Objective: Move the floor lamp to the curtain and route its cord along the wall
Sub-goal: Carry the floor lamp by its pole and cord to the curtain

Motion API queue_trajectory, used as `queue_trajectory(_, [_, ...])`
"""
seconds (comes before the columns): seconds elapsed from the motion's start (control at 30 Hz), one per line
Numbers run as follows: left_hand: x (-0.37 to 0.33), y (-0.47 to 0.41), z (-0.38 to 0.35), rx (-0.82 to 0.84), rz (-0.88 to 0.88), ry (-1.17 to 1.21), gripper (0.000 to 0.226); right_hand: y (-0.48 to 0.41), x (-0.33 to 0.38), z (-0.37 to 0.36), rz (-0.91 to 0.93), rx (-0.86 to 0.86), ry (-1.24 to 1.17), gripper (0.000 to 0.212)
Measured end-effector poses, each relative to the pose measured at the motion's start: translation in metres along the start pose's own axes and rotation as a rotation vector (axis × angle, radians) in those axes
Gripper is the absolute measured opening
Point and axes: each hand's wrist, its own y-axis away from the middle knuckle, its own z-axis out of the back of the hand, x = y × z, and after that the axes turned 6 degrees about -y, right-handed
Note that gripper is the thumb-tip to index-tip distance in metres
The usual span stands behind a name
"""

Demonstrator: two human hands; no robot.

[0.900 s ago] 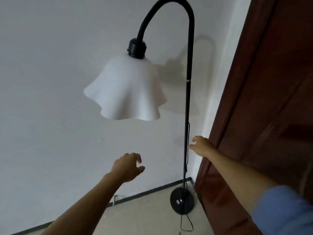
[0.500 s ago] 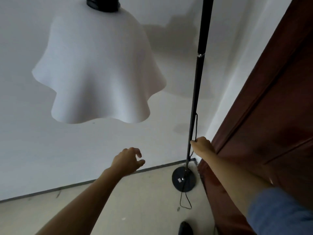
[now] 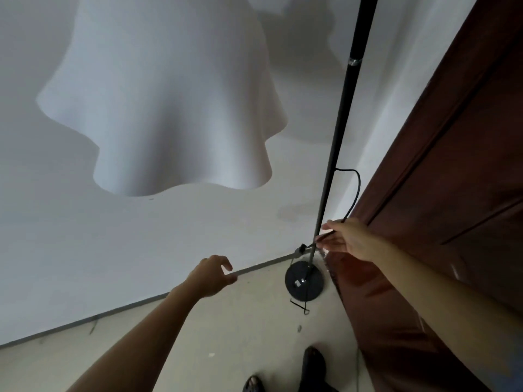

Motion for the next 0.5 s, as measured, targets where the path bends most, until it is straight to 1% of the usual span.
queue_trajectory(0.1, [0.002, 0.005, 0.003, 0.054, -0.051, 0.102, 0.053, 0.036, 0.020, -0.021, 0.050, 0.107, -0.112, 0.021])
queue_trajectory(0.17, [-0.002, 0.008, 0.005, 0.078, -0.096, 0.143, 0.069, 0.058, 0.032, -0.035, 0.083, 0.165, -0.163, 0.021])
queue_trajectory(0.3, [-0.028, 0.009, 0.011, 0.036, -0.207, 0.214, 0.099, 0.103, 0.059, -0.065, 0.153, 0.234, -0.265, 0.022])
queue_trajectory(0.4, [-0.055, 0.009, 0.015, 0.021, -0.300, 0.243, 0.104, 0.134, 0.081, -0.082, 0.201, 0.279, -0.311, 0.027])
queue_trajectory(0.5, [-0.083, 0.010, 0.015, 0.081, -0.381, 0.261, 0.099, 0.161, 0.103, -0.089, 0.259, 0.312, -0.365, 0.022])
